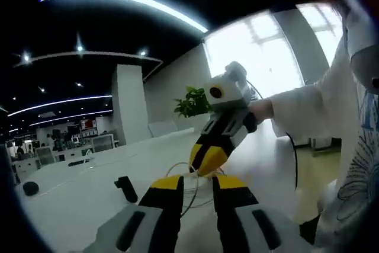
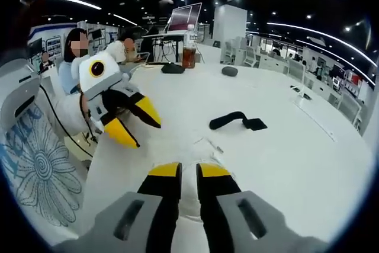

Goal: Peel open the Velcro strap on the desktop, arrange the wired earphones neatly onto it, and close the Velcro strap to secure them.

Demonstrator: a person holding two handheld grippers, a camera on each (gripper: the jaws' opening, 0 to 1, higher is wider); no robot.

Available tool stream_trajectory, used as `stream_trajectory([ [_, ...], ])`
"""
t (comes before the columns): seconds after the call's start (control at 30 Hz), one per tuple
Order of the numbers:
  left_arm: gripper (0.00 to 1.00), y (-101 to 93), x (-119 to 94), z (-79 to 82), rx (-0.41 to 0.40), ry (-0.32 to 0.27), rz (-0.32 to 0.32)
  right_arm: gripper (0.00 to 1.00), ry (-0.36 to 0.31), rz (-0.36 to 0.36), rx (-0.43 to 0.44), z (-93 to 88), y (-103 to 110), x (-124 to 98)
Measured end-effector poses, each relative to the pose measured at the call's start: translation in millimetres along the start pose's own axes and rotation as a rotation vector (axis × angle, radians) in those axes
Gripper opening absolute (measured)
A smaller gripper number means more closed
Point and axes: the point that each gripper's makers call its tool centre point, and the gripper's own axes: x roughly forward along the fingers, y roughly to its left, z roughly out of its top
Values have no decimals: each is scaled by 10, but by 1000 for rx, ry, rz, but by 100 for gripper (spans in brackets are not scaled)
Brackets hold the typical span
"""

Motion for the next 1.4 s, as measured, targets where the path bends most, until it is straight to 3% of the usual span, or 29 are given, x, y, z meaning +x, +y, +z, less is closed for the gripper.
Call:
stream_trajectory([
  [0.27,7,125,34,-29,9,31,81,12,-36,-23,7,15,-17,-136],
  [0.4,6,213,11,54,10,11,116,12,-56,-45,4,15,-54,-220],
  [0.5,6,279,-39,190,-36,-42,131,12,-83,-68,13,31,-113,-312],
  [0.67,6,336,-133,500,10,-97,149,12,-118,-91,31,45,-176,-411],
  [0.83,6,402,-265,1066,59,-208,166,12,-154,-100,48,86,-197,-444],
  [0.97,6,455,-315,1407,80,-255,174,12,-166,-97,51,109,-188,-438],
  [1.07,6,523,-332,1672,147,-270,198,12,-180,-96,36,158,-177,-432],
  [1.23,6,584,-285,1915,186,-276,196,12,-195,-111,11,206,-194,-454],
  [1.4,6,517,-235,1993,192,-294,169,14,-199,-105,4,205,-168,-475],
])
